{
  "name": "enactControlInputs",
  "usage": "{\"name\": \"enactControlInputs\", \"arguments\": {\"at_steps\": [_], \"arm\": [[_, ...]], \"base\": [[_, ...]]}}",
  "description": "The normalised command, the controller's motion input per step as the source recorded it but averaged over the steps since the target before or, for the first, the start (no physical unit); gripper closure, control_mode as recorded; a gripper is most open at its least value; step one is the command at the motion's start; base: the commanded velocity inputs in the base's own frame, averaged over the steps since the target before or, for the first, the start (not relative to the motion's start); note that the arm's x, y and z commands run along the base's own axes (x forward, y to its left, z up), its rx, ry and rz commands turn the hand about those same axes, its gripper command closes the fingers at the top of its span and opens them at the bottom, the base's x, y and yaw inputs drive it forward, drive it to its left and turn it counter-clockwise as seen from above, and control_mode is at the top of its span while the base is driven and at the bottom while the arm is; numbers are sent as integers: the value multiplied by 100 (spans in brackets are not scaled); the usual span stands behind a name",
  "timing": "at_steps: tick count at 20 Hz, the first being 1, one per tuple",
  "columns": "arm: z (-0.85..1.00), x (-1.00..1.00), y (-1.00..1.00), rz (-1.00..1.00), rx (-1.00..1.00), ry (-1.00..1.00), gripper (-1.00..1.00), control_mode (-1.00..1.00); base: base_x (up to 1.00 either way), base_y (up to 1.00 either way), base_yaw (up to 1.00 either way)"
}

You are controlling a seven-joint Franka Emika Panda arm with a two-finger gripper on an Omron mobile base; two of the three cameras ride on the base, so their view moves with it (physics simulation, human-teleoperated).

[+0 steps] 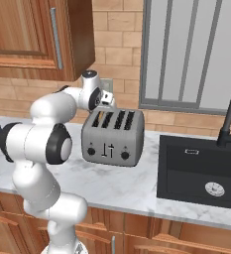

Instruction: Start the toaster. Once the lever pops up, take the bread to the plate on the dining counter.

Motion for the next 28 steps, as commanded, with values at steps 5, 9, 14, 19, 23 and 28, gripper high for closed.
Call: {"name": "enactControlInputs", "arguments": {"at_steps": [5,9,14,19,23,28], "arm": [[-10,3,0,0,0,0,-100,-100],[-9,1,0,0,0,0,-100,-100],[0,5,0,0,0,0,-100,-100],[0,0,0,0,0,0,-100,-100],[0,0,0,0,0,0,-100,-100],[0,0,0,0,0,0,-100,-100]], "base": [[0,0,0],[0,0,0],[0,0,0],[0,0,0],[0,0,0],[0,0,0]]}}
